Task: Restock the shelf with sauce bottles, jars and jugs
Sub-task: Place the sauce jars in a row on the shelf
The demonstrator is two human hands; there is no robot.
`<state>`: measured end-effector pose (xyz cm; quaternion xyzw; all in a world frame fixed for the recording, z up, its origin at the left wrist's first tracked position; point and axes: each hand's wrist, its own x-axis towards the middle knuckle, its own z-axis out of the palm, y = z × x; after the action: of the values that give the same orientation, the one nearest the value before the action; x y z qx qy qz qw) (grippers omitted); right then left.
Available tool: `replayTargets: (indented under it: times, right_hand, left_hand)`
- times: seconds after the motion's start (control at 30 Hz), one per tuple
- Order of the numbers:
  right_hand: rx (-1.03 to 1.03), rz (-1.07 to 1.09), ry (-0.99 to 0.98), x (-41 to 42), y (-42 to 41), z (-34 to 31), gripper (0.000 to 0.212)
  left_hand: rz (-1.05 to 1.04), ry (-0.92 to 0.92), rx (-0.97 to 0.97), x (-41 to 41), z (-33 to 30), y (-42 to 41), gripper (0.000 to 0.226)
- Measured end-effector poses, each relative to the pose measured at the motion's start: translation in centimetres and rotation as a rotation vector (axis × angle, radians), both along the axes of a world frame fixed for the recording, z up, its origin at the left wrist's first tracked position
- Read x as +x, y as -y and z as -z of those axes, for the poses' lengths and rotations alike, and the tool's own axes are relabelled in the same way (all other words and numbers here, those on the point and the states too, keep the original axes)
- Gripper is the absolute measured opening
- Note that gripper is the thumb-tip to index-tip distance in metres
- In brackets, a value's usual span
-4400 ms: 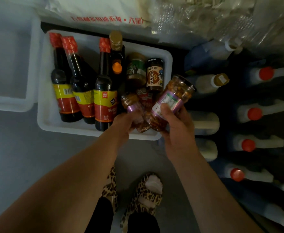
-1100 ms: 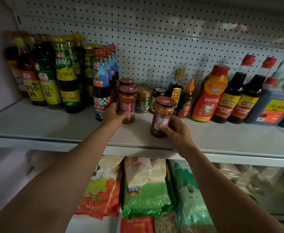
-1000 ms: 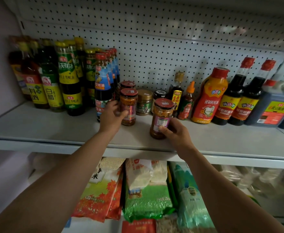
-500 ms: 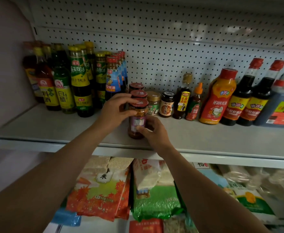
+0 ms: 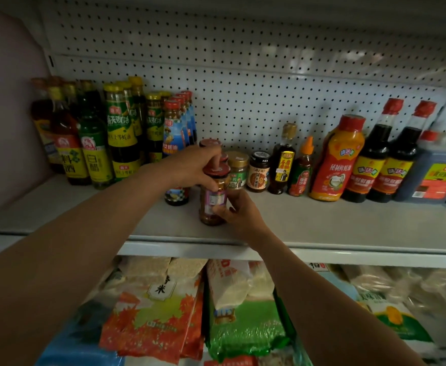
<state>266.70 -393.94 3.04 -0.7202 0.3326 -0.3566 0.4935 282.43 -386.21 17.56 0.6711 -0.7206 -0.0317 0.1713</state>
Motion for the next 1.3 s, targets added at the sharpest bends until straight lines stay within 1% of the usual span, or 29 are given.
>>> replayTargets:
  times: [0.03,0.1,0.13,0.23,0.37,0.43,0.53,0.6,0.67,0.77,0.9,1.03,1.3]
  right_hand:
    - [0.010,-0.017,-0.002,0.0,0.1,0.0,0.064]
    - [0.036,-0.053,0.003,-0.1,0.2,-0.1,0.053]
    - [0.054,-0.069,0.011,-0.1,0.4,0.0,0.052]
    - [0.082,-0.100,0.039,-0.1,0.5,-0.2,0.064]
    - [0.069,-0.104,0.067,0.2,0.4,-0.3,0.073]
    - [0.046,-0.100,0.066,0.4,0.6,-0.3,0.071]
    - [0.026,-0.102,0.033,0.6,0.9,-0.7,0.057]
    - [0.021,-0.096,0.034,1.0,1.4,-0.7,0.051]
    - [0.014,-0.090,0.026,1.3,1.6,-0.8,0.055]
    - [-0.009,-0.081,0.009,1.8,1.9,-0.7,0.068]
    - [0.003,-0.066,-0.003,2.5,2.8,-0.7,0.056]
    - [0.023,-0.070,0.008,3.3,3.7,-0.3,0.061]
    - [0.066,-0.099,0.036,4.2,4.8,-0.2,0.054]
  left_hand:
    - [-0.007,-0.019,0.026,0.1,0.1,0.1,0.046]
    - [-0.011,-0.027,0.048,0.2,0.1,0.1,0.047]
    - [-0.008,-0.027,0.050,0.2,0.0,0.1,0.047]
    - [-0.003,-0.018,0.052,0.2,0.0,0.2,0.046]
    - [-0.009,-0.004,0.065,0.2,0.0,0.4,0.047]
    - [-0.016,0.015,0.074,0.2,-0.1,0.5,0.048]
    - [-0.022,0.032,0.103,0.0,-0.5,0.8,0.046]
    - [-0.028,0.030,0.111,0.0,-0.7,1.0,0.046]
    - [-0.037,0.013,0.106,0.0,-0.8,1.3,0.045]
    - [-0.051,0.010,0.111,0.0,-0.9,1.8,0.044]
    - [-0.078,0.043,0.114,0.3,-1.0,2.6,0.044]
    - [-0.119,0.075,0.126,0.6,-1.0,3.5,0.044]
    - [-0.171,0.119,0.183,0.5,-1.9,4.6,0.041]
